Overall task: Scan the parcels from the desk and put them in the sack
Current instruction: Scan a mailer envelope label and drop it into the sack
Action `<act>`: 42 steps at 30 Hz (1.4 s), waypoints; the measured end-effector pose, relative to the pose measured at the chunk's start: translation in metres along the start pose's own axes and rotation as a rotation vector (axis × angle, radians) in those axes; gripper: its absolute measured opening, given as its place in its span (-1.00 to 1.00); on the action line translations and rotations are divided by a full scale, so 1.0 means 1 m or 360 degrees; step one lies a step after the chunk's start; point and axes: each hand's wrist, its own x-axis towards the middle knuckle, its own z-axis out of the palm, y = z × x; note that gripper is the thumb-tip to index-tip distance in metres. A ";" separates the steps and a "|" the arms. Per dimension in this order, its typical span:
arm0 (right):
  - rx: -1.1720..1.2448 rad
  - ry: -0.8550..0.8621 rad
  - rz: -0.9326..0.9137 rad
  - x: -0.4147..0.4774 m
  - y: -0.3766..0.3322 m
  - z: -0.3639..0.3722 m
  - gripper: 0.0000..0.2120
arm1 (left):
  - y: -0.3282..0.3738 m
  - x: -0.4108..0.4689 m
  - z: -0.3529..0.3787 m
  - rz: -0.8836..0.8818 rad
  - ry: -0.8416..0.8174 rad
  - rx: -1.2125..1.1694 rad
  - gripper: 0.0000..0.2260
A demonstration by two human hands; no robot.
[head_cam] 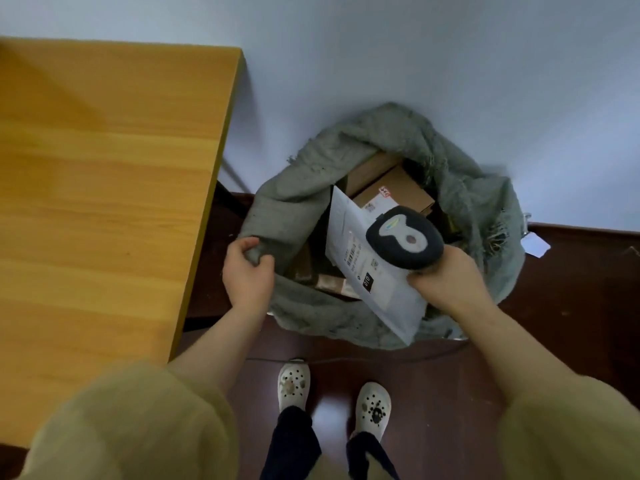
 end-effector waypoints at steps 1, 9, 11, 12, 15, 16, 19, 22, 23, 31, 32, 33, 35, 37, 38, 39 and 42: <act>0.0009 -0.0054 -0.0008 0.006 -0.009 0.002 -0.71 | 0.000 -0.002 -0.003 0.0016 0.0002 0.0006 -0.70; 0.0467 0.0051 -0.0041 0.014 -0.024 0.019 -0.82 | -0.017 -0.012 -0.005 0.0008 -0.0097 0.0112 -0.56; 0.0686 -0.0004 0.0105 -0.002 -0.013 0.022 -0.89 | -0.019 -0.015 -0.004 -0.0024 -0.0200 0.0199 -0.51; 0.0822 -0.0067 0.0165 -0.012 -0.010 0.022 -0.89 | -0.019 -0.015 -0.004 -0.0057 -0.0274 0.0232 -0.47; 0.1149 -0.0205 0.0298 -0.044 -0.008 0.026 -0.87 | -0.016 -0.024 -0.011 -0.0171 -0.0502 0.0231 -0.40; 0.1248 -0.0242 0.0327 -0.055 -0.011 0.029 -0.88 | -0.013 -0.029 -0.017 -0.0172 -0.0531 0.0216 -0.40; 0.1566 -0.0399 0.0453 -0.089 -0.032 0.037 -0.93 | 0.005 -0.051 -0.046 -0.0061 -0.0523 0.0177 -0.42; 0.1742 -0.0561 0.0487 -0.122 -0.068 0.047 -0.95 | 0.021 -0.070 -0.089 0.0041 -0.0428 0.0211 -0.54; 0.1768 -0.0615 0.0480 -0.132 -0.081 0.051 -0.95 | 0.024 -0.074 -0.106 0.0059 -0.0381 0.0218 -0.56; 0.1760 -0.0932 0.0217 -0.187 -0.203 0.089 -0.89 | 0.003 -0.065 -0.264 0.0079 0.0102 0.0266 -0.60; 0.1760 -0.0945 0.0169 -0.194 -0.218 0.091 -0.88 | 0.000 -0.060 -0.283 0.0057 0.0167 0.0259 -0.60; 0.1762 -0.0975 0.0125 -0.199 -0.235 0.094 -0.89 | -0.004 -0.052 -0.304 0.0038 0.0238 0.0244 -0.59; 0.1758 -0.1004 0.0046 -0.207 -0.269 0.103 -0.92 | -0.009 -0.034 -0.342 0.0000 0.0331 0.0144 -0.58; 0.1728 -0.0995 -0.0041 -0.210 -0.305 0.115 -0.94 | -0.014 -0.010 -0.378 -0.0054 0.0384 -0.0024 -0.57; 0.1720 -0.0996 -0.0080 -0.211 -0.325 0.123 -0.96 | -0.017 0.005 -0.394 -0.0078 0.0423 -0.0107 -0.56; 0.1717 -0.0994 -0.0112 -0.210 -0.347 0.132 -0.96 | -0.021 0.023 -0.410 -0.0093 0.0458 -0.0165 -0.55; 0.1716 -0.0946 -0.0157 -0.201 -0.422 0.164 -0.94 | -0.029 0.088 -0.456 -0.0074 0.0488 -0.0244 -0.49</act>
